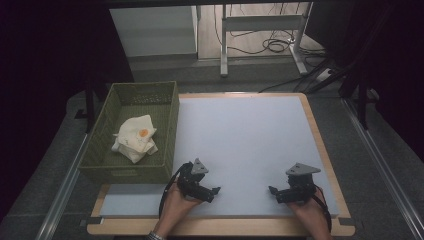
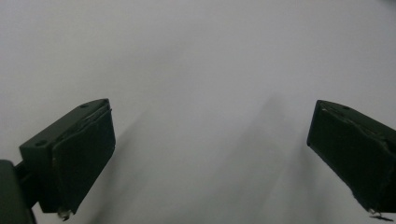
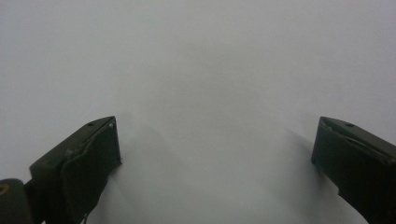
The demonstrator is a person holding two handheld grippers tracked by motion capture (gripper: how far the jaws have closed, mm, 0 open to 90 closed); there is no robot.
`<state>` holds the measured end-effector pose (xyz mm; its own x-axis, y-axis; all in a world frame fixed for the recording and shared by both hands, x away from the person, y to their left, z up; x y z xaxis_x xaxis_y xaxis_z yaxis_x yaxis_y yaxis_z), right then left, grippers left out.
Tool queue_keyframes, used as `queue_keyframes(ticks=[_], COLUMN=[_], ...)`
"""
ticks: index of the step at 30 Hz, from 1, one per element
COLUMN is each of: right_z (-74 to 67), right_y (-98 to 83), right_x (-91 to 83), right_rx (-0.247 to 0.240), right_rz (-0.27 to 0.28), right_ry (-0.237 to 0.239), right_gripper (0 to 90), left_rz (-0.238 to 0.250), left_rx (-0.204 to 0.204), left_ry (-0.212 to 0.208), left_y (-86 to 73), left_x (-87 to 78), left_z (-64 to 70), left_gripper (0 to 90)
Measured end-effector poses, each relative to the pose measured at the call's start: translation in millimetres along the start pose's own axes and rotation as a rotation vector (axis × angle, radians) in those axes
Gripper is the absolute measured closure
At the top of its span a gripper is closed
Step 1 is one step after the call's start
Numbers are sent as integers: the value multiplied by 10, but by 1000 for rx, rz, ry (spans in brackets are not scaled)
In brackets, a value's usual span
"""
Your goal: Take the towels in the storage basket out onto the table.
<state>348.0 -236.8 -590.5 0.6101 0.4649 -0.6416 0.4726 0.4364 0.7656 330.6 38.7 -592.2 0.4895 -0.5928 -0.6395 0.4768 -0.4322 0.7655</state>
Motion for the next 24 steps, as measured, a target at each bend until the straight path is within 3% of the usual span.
queue_keyframes(ticks=[5,14,24], right_z=[0,0,0], right_y=[0,0,0], right_x=[0,0,0], right_rx=[0,0,0], right_rz=[0,0,0], right_ry=[0,0,0], right_gripper=[13,13,13], left_rz=[10,0,10], left_rx=[9,47,38], left_ry=[-27,-19,-36], left_y=[87,276,510], left_x=[-15,-4,-61], left_z=[56,106,90], left_gripper=[16,15,16])
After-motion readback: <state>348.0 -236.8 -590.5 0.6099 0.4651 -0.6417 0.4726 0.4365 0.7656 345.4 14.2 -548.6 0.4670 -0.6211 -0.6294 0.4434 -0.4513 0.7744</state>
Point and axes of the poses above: each handheld gripper's, and its own axes: x roughly forward along the jaws, y roughly out of its top, z roughly to its right, the point moved 8 cm from there along x, roughly forward along the jaws, and after that the axes turned 5 degrees about z, right-handed, at the moved point
